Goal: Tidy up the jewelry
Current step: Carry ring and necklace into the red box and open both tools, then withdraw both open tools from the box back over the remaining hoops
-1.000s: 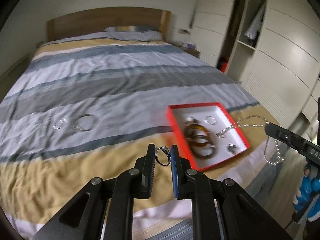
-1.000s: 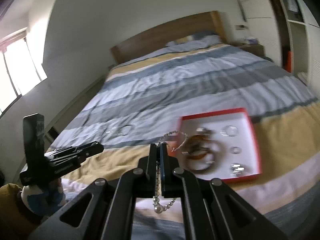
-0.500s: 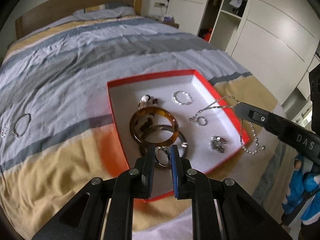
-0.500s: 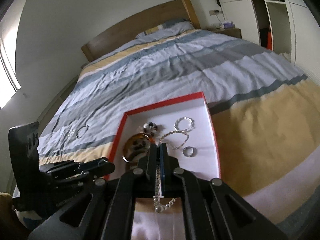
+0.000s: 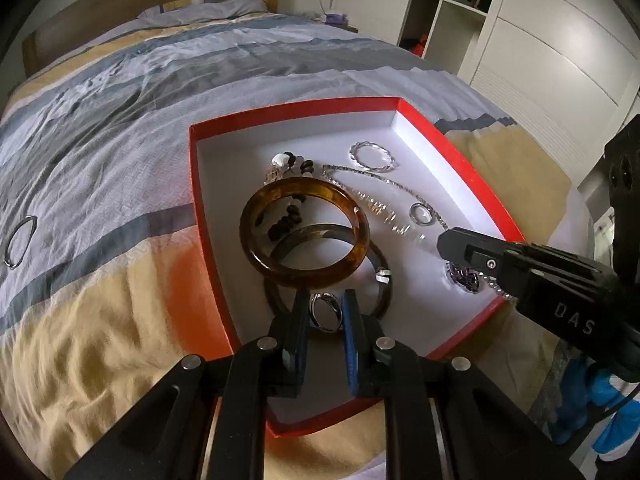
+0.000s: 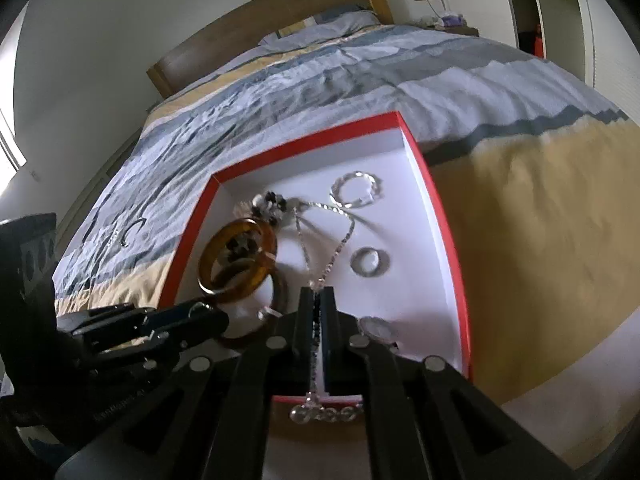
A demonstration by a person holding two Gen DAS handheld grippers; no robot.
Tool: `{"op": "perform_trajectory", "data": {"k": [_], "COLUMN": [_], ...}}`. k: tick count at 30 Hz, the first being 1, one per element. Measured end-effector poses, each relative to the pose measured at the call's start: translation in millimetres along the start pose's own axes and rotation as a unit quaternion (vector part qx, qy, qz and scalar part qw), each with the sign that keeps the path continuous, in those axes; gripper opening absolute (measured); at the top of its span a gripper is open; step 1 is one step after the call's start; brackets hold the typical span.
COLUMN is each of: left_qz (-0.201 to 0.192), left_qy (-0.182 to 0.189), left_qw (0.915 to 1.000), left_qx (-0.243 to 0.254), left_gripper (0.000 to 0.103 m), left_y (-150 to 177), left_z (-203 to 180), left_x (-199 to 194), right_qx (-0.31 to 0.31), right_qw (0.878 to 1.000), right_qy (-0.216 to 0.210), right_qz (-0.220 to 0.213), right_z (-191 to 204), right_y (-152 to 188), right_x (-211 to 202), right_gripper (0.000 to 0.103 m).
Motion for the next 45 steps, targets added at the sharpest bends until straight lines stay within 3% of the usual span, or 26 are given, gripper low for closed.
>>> {"op": "perform_trajectory", "data": {"k": [4,8,9,12,18,26,37,45], "left_qz": [0.001,-0.007,-0.009,-0.013,-0.033,-0.064,-0.097,-0.125], "left_qy": [-0.002,-0.010,-0.011,-0.014,-0.023,-0.074,-0.140,-0.164], "left_qw": [1.0000,0.9999,0.9999,0.9998,0.9991,0.9946,0.9845,0.9764], "left_qx": [0.002,0.002,-0.001,-0.006,-0.010,-0.035,-0.042,-0.064], "left_gripper": [0.021,0.043,0.044,0.045,0.051,0.071,0.078,0.081], "left_y": [0,-1,-2,-4,-8,0,23,37], "left_z": [0,-1,-1,-3,-10,1,36,60], "left_x": [1,-6,-8,-16,-47,-106,-181,-223], "right_qx": [0.000,0.007,0.007,0.002,-0.005,-0.030,-0.056,-0.087], "right_qw": [1.000,1.000,1.000,1.000,0.999,0.998,0.997,0.995], "right_qy": [0.005,0.015,0.017,0.022,0.029,0.046,0.034,0.030], "right_qz": [-0.002,-0.004,-0.005,-0.007,-0.032,-0.038,-0.048,-0.049], "right_z": [-2,-6,-7,-6,2,31,92,136], "right_y": [1,3,3,2,-6,4,16,24], "right_x": [-5,-14,-17,-27,-60,-97,-125,-138], "right_gripper": [0.005,0.008,0.009,0.025,0.026,0.026,0.030,0.038]}}
Point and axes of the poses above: each gripper's, at about its wrist camera, not at the fingertips, and x roughly the way its jaws point, z to its left, y to its underside, the point moved 8 cm from there along x, roughly the way its jaws point, and after that the axes turned 7 degrees about -z, right-handed, at the moved point
